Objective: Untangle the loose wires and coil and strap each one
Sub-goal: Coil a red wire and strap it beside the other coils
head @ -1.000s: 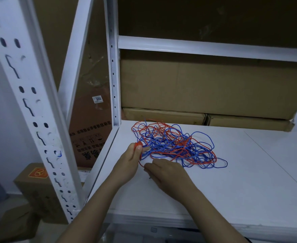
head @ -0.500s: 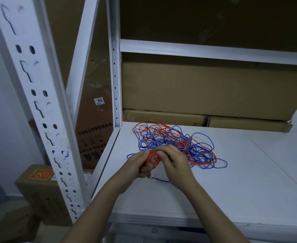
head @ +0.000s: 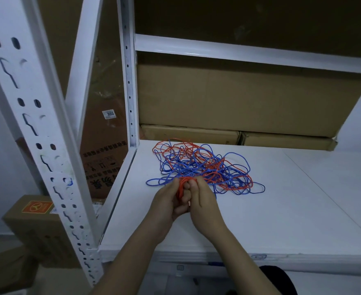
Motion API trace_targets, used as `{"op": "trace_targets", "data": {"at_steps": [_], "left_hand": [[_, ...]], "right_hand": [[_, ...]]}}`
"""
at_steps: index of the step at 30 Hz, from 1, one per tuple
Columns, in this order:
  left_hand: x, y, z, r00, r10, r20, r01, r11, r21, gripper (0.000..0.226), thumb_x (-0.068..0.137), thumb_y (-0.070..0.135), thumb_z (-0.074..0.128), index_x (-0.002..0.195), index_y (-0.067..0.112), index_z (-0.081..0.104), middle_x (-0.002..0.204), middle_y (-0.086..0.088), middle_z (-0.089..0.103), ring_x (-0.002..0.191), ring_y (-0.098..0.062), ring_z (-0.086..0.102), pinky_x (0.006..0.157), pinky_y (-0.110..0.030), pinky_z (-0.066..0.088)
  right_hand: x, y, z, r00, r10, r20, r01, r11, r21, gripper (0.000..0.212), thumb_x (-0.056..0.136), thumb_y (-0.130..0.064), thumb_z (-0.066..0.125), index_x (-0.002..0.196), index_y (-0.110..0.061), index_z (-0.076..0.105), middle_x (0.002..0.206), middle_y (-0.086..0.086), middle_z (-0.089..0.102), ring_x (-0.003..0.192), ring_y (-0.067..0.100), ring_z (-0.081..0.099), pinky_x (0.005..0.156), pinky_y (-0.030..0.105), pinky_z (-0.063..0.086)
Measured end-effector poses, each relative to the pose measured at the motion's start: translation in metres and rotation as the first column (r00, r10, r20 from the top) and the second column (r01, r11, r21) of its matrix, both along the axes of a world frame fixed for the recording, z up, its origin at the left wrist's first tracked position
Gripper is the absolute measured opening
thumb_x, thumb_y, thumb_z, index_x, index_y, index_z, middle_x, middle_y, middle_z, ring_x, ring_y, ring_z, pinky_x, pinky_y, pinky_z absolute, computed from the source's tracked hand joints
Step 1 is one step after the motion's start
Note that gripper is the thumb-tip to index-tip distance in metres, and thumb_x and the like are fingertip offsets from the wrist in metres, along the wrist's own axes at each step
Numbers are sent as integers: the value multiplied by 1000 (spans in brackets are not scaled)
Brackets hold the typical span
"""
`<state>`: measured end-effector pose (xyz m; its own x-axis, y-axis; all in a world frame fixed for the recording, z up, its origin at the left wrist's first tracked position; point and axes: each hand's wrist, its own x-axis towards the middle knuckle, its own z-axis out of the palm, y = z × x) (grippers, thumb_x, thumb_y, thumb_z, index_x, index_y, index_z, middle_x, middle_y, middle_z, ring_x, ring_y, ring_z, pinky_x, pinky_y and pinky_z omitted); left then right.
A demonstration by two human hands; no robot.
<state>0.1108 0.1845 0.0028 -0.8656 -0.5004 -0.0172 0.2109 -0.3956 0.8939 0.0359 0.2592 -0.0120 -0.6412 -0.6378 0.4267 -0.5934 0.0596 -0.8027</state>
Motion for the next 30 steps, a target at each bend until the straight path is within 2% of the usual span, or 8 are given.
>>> {"op": "trace_targets", "data": {"at_steps": [3,6,10,12,15,20,25,30], "left_hand": [[3,-2,-6,974,179,140,-134,950,-280,33,103,29,36,81,11,54,73,-7,58,57,-14,51,57,-23,48],[12,-12,-8,937,252,242,-79,827,-556,27,102,34,33,90,24,55,94,-6,57,69,-7,54,64,-19,49],[20,-15,-6,924,211,319,158,549,-821,35,95,57,17,91,34,43,72,9,61,62,0,55,62,-21,45],[18,-13,-6,924,198,326,199,480,-854,33,89,63,16,94,39,38,65,10,66,59,-1,59,60,-25,48],[9,-7,-9,953,197,231,108,492,-864,35,89,60,18,97,34,40,61,4,65,54,-6,59,60,-34,51],[-16,13,-22,949,314,29,-94,370,-924,38,102,39,24,112,13,49,72,-5,63,66,-27,63,62,-43,50],[-46,51,-23,971,229,63,-81,570,-818,30,97,46,27,96,23,46,65,8,58,71,-23,64,61,-34,45],[-76,112,-20,999,-32,38,50,669,-741,35,98,49,26,92,21,46,62,9,60,56,-9,56,61,-40,47]], "right_hand": [[1,2,-3,994,-5,-113,12,998,60,29,103,-20,32,79,-35,35,77,-12,44,76,-8,46,66,7,33],[-1,6,-5,984,10,-175,7,995,97,27,103,-24,31,81,-39,32,82,-13,41,78,-8,45,67,9,33],[-11,10,0,969,99,-228,-57,981,184,23,102,-30,28,82,-39,32,83,-16,38,73,-1,42,65,25,33],[-13,13,3,983,131,-126,-115,985,127,27,103,-27,31,81,-40,38,81,-17,44,74,-1,46,66,22,35],[-10,18,2,993,121,-1,-121,992,-27,24,102,-34,31,86,-42,48,80,-23,54,73,1,51,66,15,39],[2,29,-9,992,-94,84,105,985,-138,27,99,-39,28,109,-37,53,96,-22,62,88,3,61,77,23,49],[-10,64,-11,955,-277,101,278,961,10,35,100,-45,24,114,-29,52,87,-8,65,76,13,63,71,41,54],[-36,131,2,886,-453,100,454,891,18,34,100,-43,23,89,-26,51,66,-7,58,60,7,55,60,29,45]]}}
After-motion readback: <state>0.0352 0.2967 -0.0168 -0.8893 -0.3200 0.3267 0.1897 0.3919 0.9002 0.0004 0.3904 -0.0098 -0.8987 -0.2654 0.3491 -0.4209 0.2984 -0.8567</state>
